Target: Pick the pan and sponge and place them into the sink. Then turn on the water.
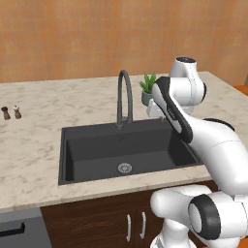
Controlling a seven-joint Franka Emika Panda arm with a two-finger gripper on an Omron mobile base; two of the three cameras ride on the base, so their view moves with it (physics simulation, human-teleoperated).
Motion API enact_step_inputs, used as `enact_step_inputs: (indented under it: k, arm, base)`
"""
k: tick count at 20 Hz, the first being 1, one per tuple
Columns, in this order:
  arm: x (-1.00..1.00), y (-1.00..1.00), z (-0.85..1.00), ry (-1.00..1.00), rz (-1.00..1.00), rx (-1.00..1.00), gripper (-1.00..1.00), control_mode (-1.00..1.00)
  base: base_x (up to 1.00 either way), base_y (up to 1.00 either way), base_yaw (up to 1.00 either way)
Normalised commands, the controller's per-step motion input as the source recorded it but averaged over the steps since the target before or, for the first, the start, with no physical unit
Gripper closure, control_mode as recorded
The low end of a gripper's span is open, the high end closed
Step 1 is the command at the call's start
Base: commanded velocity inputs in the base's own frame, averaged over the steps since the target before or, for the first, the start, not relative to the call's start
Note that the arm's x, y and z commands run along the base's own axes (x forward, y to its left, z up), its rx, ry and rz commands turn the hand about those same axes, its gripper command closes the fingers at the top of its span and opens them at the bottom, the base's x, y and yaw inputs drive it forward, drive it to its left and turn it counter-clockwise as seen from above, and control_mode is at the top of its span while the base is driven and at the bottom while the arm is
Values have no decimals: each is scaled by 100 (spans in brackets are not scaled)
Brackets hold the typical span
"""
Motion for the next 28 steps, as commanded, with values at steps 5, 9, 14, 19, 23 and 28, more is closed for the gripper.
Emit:
enact_step_inputs:
  k: [5, 9, 14, 19, 23, 28]
  arm:
    - [-2, -44, 0, 0, 5, 0, -100, -100]
    - [-19, -80, 0, 0, 3, 0, -100, -100]
    - [-30, -81, -6, 0, 0, 0, -100, -100]
    - [-33, -80, -23, 0, -6, 0, -100, -100]
    - [-17, -89, -37, 0, -3, 0, -100, -100]
    - [0, -85, -37, 0, 0, 0, -100, -100]
  base:
    - [0, 0, 0]
    - [0, 0, 0]
    - [0, 0, 0]
    - [0, 0, 0]
    - [0, 0, 0]
    - [0, 0, 0]
